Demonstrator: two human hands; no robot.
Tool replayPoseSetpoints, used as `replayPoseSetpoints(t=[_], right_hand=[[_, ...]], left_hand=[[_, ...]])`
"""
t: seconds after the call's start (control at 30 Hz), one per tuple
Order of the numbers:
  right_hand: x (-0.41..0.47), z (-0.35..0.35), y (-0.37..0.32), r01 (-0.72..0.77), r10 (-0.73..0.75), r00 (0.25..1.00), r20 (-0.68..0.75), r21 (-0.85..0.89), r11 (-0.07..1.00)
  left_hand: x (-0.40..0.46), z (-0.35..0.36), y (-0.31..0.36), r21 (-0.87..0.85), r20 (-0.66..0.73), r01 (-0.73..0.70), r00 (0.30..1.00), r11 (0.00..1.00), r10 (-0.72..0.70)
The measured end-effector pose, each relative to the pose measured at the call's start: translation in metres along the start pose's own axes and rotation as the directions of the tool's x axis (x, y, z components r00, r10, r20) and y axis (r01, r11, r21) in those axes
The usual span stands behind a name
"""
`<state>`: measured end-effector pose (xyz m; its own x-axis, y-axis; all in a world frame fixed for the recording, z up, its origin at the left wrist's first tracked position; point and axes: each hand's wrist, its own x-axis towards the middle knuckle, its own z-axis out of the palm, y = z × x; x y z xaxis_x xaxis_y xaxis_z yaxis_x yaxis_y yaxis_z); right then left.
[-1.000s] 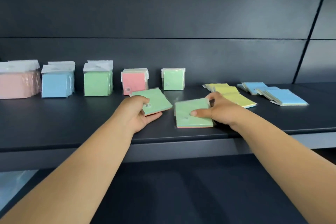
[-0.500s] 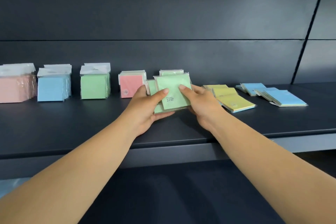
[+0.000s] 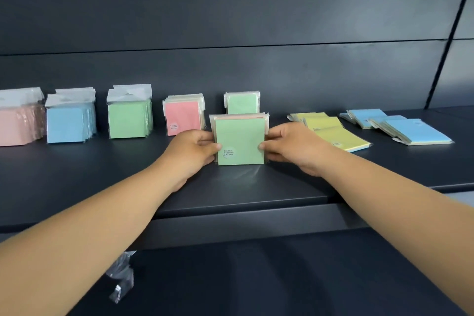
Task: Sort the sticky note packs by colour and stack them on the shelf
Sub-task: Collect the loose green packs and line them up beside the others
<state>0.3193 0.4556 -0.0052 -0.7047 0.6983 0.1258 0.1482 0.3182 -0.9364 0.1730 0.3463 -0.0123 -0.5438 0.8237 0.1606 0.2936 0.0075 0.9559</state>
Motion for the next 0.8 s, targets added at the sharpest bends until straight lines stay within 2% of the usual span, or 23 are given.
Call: replayPoseSetpoints(t=[0.1,0.2,0.37,0.5,0.67,0.8], right_hand=[[0.008,-0.008,0.003,-0.022,0.021,0.999,0.026,0.03,0.999],[0.024,-0.02,0.002,-0.034,0.034,0.999,-0.029,0.001,0.999],[0.069,-0.041,-0.007,-0.101,0.097,0.992,-0.086,-0.047,0.994],[0.105,-0.05,-0.005,-0.12,0.117,0.985,-0.123,-0.019,0.993],[0.135,-0.05,0.006,-0.143,0.145,0.985,-0.091,0.02,0.989],[0.153,-0.048,0.011,-0.147,0.145,0.987,-0.074,-0.023,0.989]], left_hand=[[0.006,0.003,0.0,-0.005,-0.008,-0.009,1.0,1.0,0.009],[0.019,0.012,0.007,0.026,-0.011,-0.003,1.0,1.0,0.004],[0.066,0.023,0.018,0.028,-0.092,0.029,0.995,0.999,-0.027],[0.108,0.03,0.024,0.091,-0.141,0.075,0.988,0.993,-0.062],[0.145,0.026,0.029,0.164,-0.082,0.113,0.992,0.98,-0.1],[0.161,0.019,0.029,0.239,-0.036,0.136,0.991,0.962,-0.131]])
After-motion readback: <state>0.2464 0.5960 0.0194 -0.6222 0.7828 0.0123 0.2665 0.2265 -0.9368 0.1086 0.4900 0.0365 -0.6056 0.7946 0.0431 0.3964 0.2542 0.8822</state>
